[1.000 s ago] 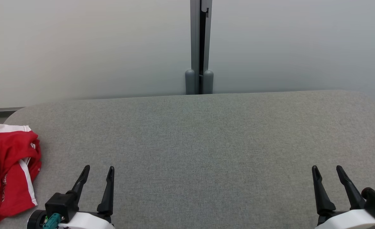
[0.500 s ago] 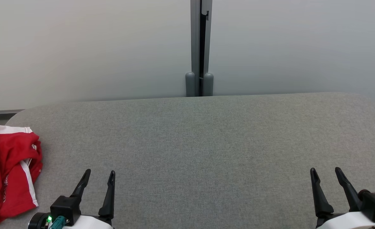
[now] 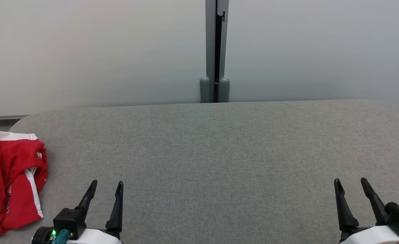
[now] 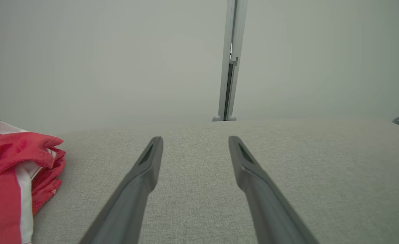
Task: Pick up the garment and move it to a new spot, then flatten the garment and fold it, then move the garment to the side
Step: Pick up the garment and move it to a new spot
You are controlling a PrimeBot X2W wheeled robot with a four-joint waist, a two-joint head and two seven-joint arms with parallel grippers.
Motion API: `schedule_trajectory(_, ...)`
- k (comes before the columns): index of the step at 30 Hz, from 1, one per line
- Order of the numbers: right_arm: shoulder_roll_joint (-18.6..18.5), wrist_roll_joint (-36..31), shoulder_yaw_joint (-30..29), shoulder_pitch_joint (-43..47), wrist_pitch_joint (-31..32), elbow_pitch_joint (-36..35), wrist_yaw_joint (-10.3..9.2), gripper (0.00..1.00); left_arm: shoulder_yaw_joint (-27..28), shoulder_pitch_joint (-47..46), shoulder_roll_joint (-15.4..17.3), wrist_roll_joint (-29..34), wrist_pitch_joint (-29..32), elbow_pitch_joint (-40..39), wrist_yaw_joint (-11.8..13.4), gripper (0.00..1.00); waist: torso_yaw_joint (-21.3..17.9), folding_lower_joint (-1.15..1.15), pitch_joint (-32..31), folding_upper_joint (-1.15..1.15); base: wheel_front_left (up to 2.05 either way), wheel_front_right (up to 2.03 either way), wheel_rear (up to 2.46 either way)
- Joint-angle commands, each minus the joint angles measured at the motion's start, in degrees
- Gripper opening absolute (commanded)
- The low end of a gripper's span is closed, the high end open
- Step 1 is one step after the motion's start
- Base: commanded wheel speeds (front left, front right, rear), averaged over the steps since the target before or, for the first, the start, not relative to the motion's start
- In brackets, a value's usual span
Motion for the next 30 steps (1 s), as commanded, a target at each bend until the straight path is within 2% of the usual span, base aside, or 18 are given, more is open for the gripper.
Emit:
schedule_trajectory(1,-0.24,-0.26,-0.19,0.21,-0.22,-0.08,0.0,1.0,0.09,-0.61,0.15,-0.03,-0.12,0.04,-0.09,1.0,0.33,0.0,-0.03,0.0,0.0,0.0,0.0)
schedule_trajectory(6,-0.23,-1.21,-0.03,0.37,0.35,-1.2,0.0,1.0,0.45,-1.61,-0.06,-0.44,-0.11,-0.39,-0.08,1.0,2.96,0.0,0.2,0.0,0.0,0.0,0.0)
schedule_trajectory(22,0.43,-2.54,4.07,-0.94,4.13,-7.78,0.0,1.0,2.64,-4.9,-0.33,-0.59,-0.11,-0.61,0.54,1.0,20.78,0.0,2.42,0.0,0.0,0.0,0.0)
schedule_trajectory(30,0.81,-2.74,4.75,-1.13,4.21,-8.76,0.0,1.0,3.71,-4.07,0.41,-0.15,-0.11,-1.0,0.52,1.0,25.84,0.0,2.48,0.0,0.0,0.0,0.0)
